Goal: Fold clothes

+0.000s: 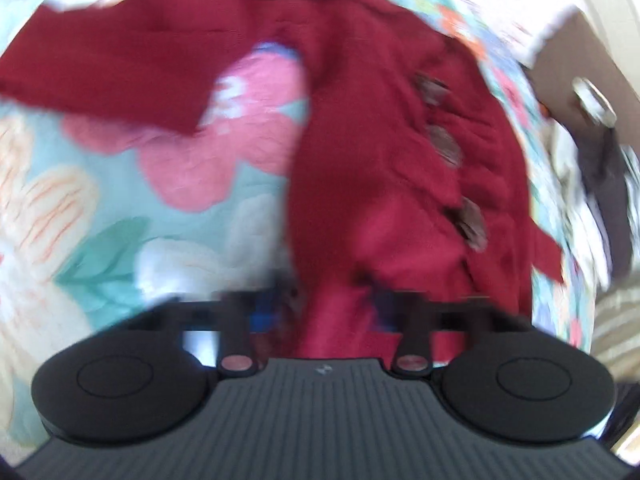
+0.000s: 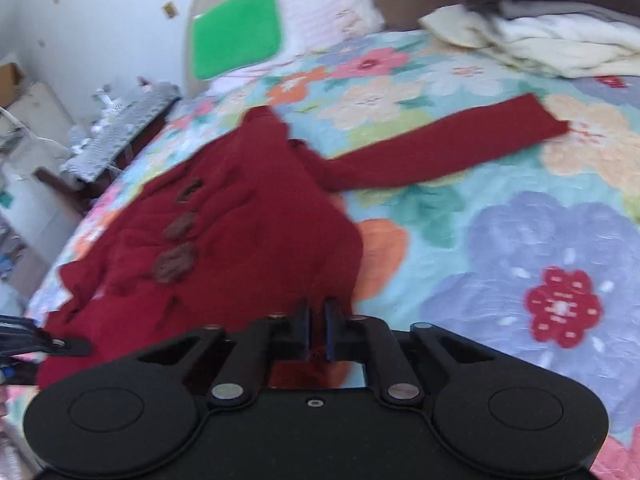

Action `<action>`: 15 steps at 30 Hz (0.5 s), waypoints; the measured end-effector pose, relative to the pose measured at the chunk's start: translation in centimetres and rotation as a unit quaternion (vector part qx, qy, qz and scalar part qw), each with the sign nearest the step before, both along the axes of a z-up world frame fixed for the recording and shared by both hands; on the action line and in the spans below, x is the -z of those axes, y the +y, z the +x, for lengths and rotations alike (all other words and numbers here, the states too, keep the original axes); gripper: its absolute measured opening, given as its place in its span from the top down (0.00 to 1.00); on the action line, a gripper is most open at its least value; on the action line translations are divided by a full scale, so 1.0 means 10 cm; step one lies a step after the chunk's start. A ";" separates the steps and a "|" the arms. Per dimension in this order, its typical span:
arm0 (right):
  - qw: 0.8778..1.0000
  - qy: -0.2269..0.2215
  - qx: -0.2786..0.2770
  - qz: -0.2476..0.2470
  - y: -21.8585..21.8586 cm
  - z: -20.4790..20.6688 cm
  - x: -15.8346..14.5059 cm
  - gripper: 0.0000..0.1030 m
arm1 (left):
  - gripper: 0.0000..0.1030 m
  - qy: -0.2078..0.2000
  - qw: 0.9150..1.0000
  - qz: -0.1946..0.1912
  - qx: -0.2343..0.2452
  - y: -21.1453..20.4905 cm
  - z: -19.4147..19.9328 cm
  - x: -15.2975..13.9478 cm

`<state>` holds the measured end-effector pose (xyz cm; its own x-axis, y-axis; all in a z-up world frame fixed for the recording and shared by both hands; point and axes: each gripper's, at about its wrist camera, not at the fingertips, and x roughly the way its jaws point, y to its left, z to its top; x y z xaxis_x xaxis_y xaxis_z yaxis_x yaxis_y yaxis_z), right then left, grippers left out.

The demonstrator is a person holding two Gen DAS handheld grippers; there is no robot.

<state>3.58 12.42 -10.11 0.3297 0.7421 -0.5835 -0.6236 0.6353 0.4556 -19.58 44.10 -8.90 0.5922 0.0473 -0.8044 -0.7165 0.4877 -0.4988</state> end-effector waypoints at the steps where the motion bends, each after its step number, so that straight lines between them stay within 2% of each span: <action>1: 0.999 -0.012 -0.003 0.031 -0.04 -0.04 -0.11 0.90 | 0.95 -0.010 1.000 0.018 0.009 -0.04 -0.01 -0.08; 2: 0.998 -0.023 -0.007 0.063 -0.09 -0.08 -0.21 0.90 | 0.95 -0.029 0.998 0.054 0.009 -0.09 -0.06 -0.26; 4: 0.994 -0.010 -0.003 0.112 -0.24 -0.04 -0.51 0.90 | 0.95 -0.066 0.990 0.122 0.010 -0.18 -0.18 -0.60; 7: 0.991 -0.015 -0.023 0.128 -0.39 -0.04 -0.86 0.90 | 0.95 -0.078 0.987 0.136 0.016 -0.24 -0.31 -0.87; 8: 0.993 -0.024 -0.028 0.110 -0.40 -0.06 -0.92 0.90 | 0.95 -0.070 0.989 0.132 0.021 -0.28 -0.33 -0.87; 9: 0.996 -0.050 -0.027 0.071 -0.39 -0.13 -0.94 0.90 | 0.94 -0.059 0.990 0.128 0.027 -0.31 -0.34 -0.85; 11: 0.993 -0.113 -0.033 -0.019 -0.34 -0.27 -0.93 0.90 | 0.93 -0.006 0.988 0.143 0.054 -0.43 -0.29 -0.68; 13: 0.987 -0.131 -0.049 -0.074 -0.28 -0.37 -0.75 0.90 | 0.93 0.051 0.982 0.166 0.079 -0.54 -0.23 -0.49; 15: 0.986 -0.113 -0.055 -0.109 -0.21 -0.37 -0.56 0.90 | 0.93 0.078 0.978 0.174 0.089 -0.55 -0.15 -0.46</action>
